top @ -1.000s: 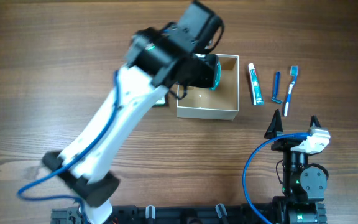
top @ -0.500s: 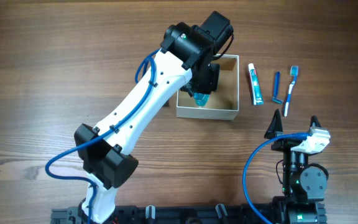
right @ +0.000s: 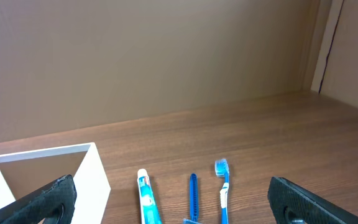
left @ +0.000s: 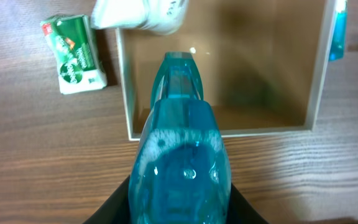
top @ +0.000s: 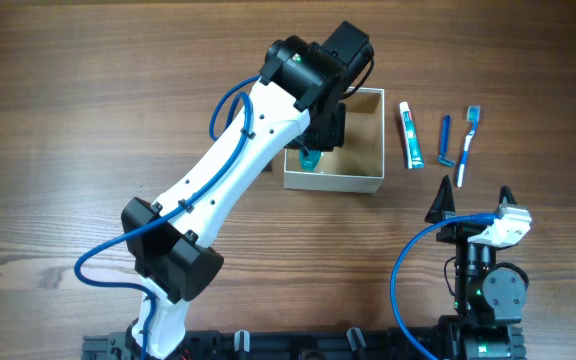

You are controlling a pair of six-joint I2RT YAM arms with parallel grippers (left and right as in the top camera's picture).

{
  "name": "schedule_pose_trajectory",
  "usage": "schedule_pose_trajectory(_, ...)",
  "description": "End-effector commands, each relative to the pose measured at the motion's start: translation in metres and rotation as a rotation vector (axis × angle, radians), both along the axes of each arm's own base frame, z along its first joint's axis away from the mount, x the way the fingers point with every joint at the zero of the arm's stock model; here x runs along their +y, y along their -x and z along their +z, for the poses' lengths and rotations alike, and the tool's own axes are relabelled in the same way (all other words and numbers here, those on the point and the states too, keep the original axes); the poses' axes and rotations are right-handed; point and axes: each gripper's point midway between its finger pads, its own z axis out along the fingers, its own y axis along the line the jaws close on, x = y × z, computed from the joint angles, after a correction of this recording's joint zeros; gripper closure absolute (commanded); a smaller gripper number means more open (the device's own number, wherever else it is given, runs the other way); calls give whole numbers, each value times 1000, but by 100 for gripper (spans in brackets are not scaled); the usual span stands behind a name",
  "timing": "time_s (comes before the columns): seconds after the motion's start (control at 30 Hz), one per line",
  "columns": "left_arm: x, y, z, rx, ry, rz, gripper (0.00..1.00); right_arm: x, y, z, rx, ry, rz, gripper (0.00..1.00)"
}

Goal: Pack container
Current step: 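Lift and carry the mouthwash bottle over the white box, then lower the mouthwash bottle into the box beside the tube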

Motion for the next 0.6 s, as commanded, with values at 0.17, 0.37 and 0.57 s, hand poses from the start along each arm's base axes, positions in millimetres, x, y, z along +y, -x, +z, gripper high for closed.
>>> schedule_pose_trajectory(0.17,6,-9,5,-41,13,256,96,0,1,2,-13,-17,3,0)
schedule_pose_trajectory(0.37,5,-10,5,-36,46,410,96,0,1,2,-13,-17,3,0)
schedule_pose_trajectory(0.57,12,-16,6,-72,53,615,96,0,1,2,-13,-18,3,0)
